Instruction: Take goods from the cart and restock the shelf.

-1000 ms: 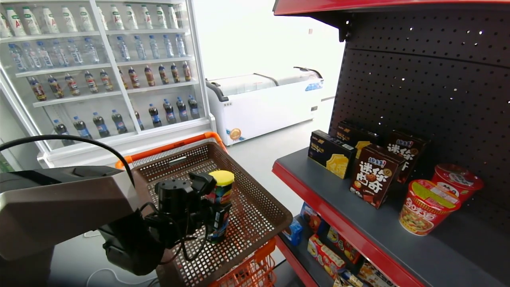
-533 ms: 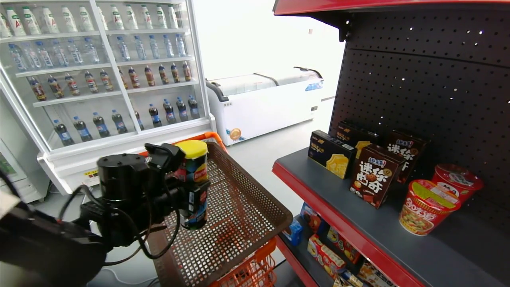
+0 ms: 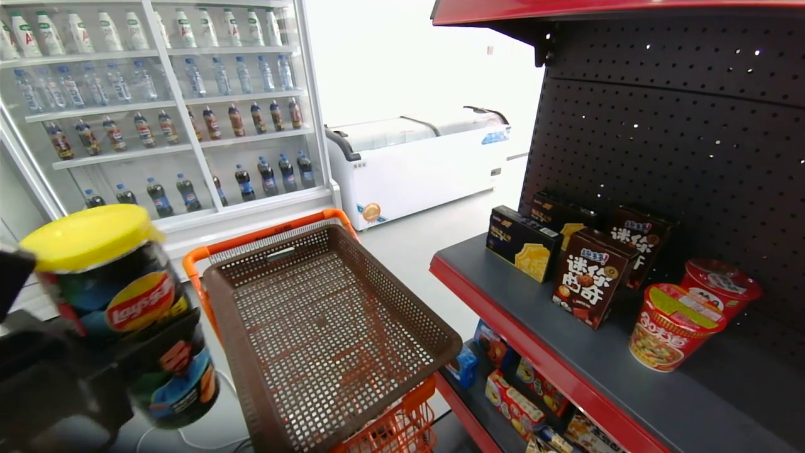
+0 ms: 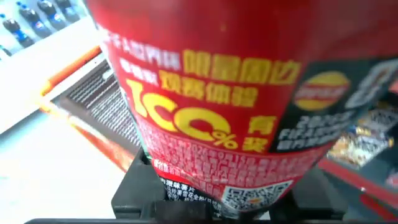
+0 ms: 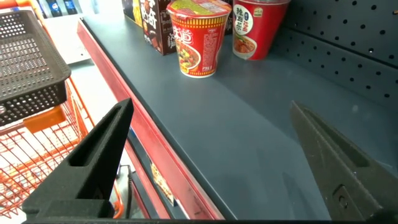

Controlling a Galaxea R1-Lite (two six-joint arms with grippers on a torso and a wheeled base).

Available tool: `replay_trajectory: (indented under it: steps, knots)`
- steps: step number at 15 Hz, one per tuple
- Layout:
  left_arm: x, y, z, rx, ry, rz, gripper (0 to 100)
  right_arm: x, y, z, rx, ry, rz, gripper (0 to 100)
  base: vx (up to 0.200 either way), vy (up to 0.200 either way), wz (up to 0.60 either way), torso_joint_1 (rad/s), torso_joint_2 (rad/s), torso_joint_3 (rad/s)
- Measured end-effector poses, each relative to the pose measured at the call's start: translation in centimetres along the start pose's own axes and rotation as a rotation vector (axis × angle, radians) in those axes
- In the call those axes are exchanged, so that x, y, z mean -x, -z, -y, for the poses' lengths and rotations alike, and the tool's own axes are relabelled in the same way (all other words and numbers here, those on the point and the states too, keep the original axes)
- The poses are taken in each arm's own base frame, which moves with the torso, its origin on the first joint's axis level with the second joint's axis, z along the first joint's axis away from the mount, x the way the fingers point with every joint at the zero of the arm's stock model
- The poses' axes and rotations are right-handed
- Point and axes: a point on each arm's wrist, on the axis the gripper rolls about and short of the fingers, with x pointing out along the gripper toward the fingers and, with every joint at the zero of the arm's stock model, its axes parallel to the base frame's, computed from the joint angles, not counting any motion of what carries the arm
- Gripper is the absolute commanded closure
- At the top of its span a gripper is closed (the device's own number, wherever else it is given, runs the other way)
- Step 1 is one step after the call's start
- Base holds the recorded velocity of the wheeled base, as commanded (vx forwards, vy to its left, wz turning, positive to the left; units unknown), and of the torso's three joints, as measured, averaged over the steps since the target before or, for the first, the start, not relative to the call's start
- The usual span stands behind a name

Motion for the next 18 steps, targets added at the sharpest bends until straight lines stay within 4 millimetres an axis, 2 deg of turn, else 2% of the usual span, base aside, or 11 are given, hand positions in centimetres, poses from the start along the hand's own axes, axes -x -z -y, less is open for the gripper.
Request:
replay_trajectory:
  steps: [2,4,5,8,10,12,18]
  knots:
    - [4.3,1.5,0.1,-0.024,0.003,-0.006,100,0.0,0.0,0.0,0.000,0.000,0.000,0,0.000,0.000,0.00,0.000,0.00,0.000]
    - [7.7,3.2,0.2,-0.045,0.002,-0.005,100,0.0,0.0,0.0,0.002,-0.001,0.000,0,0.000,0.000,0.00,0.000,0.00,0.000]
    - [9.0,3.9,0.2,-0.049,-0.006,0.013,100,0.0,0.0,0.0,0.002,-0.002,0.000,0,0.000,0.000,0.00,0.000,0.00,0.000]
    - [12.2,6.0,0.3,-0.053,-0.037,0.067,100,0.0,0.0,0.0,0.000,-0.009,-0.001,0,0.000,0.000,-0.60,0.001,0.00,0.004]
    - [13.3,7.3,0.3,-0.057,-0.032,0.073,100,0.0,0.0,0.0,0.000,-0.008,-0.001,0,0.000,0.000,-0.60,0.010,0.00,0.000]
    - [13.8,7.6,0.4,-0.057,-0.029,0.109,100,0.0,0.0,0.0,0.000,-0.009,-0.001,0,0.000,0.000,-0.60,0.002,0.00,0.000]
    - [14.3,8.1,0.4,-0.051,-0.018,0.138,100,0.0,0.0,0.0,0.000,-0.008,0.000,0,0.000,0.000,-0.60,0.003,0.00,0.003]
